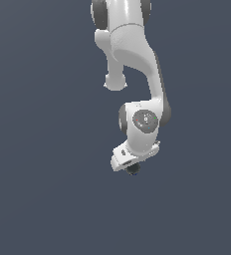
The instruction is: Pick up the object and move it to a goal position.
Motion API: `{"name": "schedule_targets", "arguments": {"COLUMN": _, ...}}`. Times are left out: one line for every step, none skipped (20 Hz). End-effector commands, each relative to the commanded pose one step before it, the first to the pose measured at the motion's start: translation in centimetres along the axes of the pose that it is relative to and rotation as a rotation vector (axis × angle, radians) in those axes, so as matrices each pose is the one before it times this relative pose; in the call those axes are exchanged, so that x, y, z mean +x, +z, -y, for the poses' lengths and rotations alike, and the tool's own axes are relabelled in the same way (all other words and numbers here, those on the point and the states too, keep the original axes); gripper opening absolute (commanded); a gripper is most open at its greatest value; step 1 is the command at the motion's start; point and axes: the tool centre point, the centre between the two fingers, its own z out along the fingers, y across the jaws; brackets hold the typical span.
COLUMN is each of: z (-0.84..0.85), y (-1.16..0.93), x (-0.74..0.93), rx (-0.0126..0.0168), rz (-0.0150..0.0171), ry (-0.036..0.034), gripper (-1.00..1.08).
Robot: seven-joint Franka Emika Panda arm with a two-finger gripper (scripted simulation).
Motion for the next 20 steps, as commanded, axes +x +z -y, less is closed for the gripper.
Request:
{"name": "schedule_targets", "arguments": {"z": 0.020, "y": 0.464, "x": -0.017, "rx": 0.00008, "rz": 0.00041, "ry": -0.00055, "gripper": 1.00}}
{"name": "schedule_targets", "arguments": {"z": -0.014, "y": 0.342, "x": -0.007, "rx": 0.00000, "rz": 0.00000, "ry": 0.00000, "gripper": 1.00}}
{"name": "schedule_targets", "arguments": {"z": -0.017, "y": 0.416, "x": -0.010, "rx": 0.00000, "rz": 0.00000, "ry": 0.00000, "gripper": 1.00}}
{"name": "schedule_targets", "arguments": {"z": 0.043, "y": 0.473, "x": 0.004, "rx": -0.00006, "rz": -0.00022, "ry": -0.00095, "gripper": 1.00}}
{"name": "schedule_targets", "arguments": {"z": -0.022, "y": 0.559, "x": -0.018, "rx": 0.00000, "rz": 0.00000, "ry": 0.00000, "gripper": 1.00}}
{"name": "schedule_targets", "arguments": {"z": 0.039, "y": 0.598, "x": -0.003, "rx": -0.00006, "rz": -0.00022, "ry": -0.00095, "gripper": 1.00}}
{"name": "schedule_targets", "arguments": {"z": -0.022, "y": 0.556, "x": -0.019, "rx": 0.00000, "rz": 0.00000, "ry": 0.00000, "gripper": 1.00}}
{"name": "schedule_targets", "arguments": {"z": 0.044, "y": 0.457, "x": 0.005, "rx": -0.00006, "rz": -0.00022, "ry": -0.00095, "gripper": 1.00}}
{"name": "schedule_targets", "arguments": {"z": -0.017, "y": 0.390, "x": -0.005, "rx": 0.00000, "rz": 0.00000, "ry": 0.00000, "gripper": 1.00}}
{"name": "schedule_targets", "arguments": {"z": 0.029, "y": 0.295, "x": 0.017, "rx": -0.00003, "rz": -0.00017, "ry": -0.00067, "gripper": 1.00}}
{"name": "schedule_targets", "arguments": {"z": -0.014, "y": 0.224, "x": 0.014, "rx": 0.00000, "rz": 0.00000, "ry": 0.00000, "gripper": 1.00}}
{"name": "schedule_targets", "arguments": {"z": -0.013, "y": 0.141, "x": 0.025, "rx": 0.00000, "rz": 0.00000, "ry": 0.00000, "gripper": 1.00}}
{"name": "schedule_targets", "arguments": {"z": -0.012, "y": 0.059, "x": 0.036, "rx": 0.00000, "rz": 0.00000, "ry": 0.00000, "gripper": 1.00}}
{"name": "schedule_targets", "arguments": {"z": -0.009, "y": -0.012, "x": 0.040, "rx": 0.00000, "rz": 0.00000, "ry": 0.00000, "gripper": 1.00}}
{"name": "schedule_targets", "arguments": {"z": -0.003, "y": -0.019, "x": 0.017, "rx": 0.00000, "rz": 0.00000, "ry": 0.00000, "gripper": 1.00}}
{"name": "schedule_targets", "arguments": {"z": 0.000, "y": 0.000, "x": 0.000, "rx": 0.00000, "rz": 0.00000, "ry": 0.00000, "gripper": -1.00}}
{"name": "schedule_targets", "arguments": {"z": 0.000, "y": 0.000, "x": 0.000, "rx": 0.00000, "rz": 0.00000, "ry": 0.00000, "gripper": -1.00}}
{"name": "schedule_targets", "arguments": {"z": 0.000, "y": 0.000, "x": 0.000, "rx": 0.00000, "rz": 0.00000, "ry": 0.00000, "gripper": -1.00}}
{"name": "schedule_targets", "arguments": {"z": 0.000, "y": 0.000, "x": 0.000, "rx": 0.00000, "rz": 0.00000, "ry": 0.00000, "gripper": -1.00}}
{"name": "schedule_targets", "arguments": {"z": 0.000, "y": 0.000, "x": 0.000, "rx": 0.00000, "rz": 0.00000, "ry": 0.00000, "gripper": -1.00}}
